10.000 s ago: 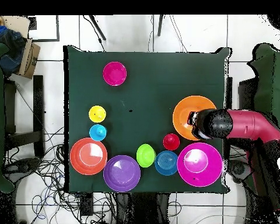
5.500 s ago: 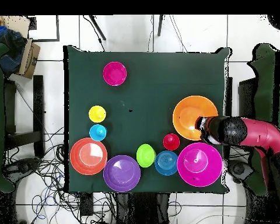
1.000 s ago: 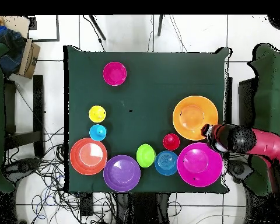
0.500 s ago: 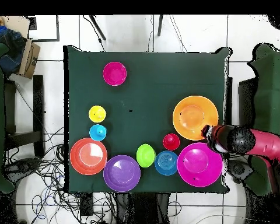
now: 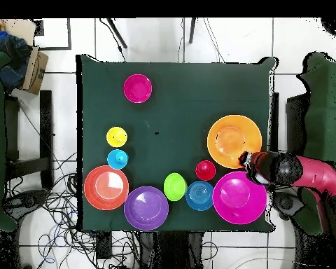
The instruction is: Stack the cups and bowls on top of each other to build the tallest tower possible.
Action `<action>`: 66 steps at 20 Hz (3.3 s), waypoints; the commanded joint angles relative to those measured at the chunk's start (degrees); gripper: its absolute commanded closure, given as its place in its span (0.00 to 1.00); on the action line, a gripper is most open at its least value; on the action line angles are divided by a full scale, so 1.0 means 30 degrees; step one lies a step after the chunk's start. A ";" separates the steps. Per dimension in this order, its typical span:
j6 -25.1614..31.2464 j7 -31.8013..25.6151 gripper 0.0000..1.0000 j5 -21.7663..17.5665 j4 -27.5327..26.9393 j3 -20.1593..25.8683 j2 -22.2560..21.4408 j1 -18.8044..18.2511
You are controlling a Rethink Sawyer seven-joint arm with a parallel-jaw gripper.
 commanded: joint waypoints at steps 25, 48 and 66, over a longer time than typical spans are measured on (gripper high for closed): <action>-0.0066 -0.6576 0.00 -0.1414 0.0051 0.0684 0.0395 0.0362; -0.0144 -0.7005 0.00 -0.1695 -0.0357 0.0789 0.0632 0.0349; -0.0147 -0.7038 0.00 -0.1846 -0.0502 0.0811 0.0694 0.0353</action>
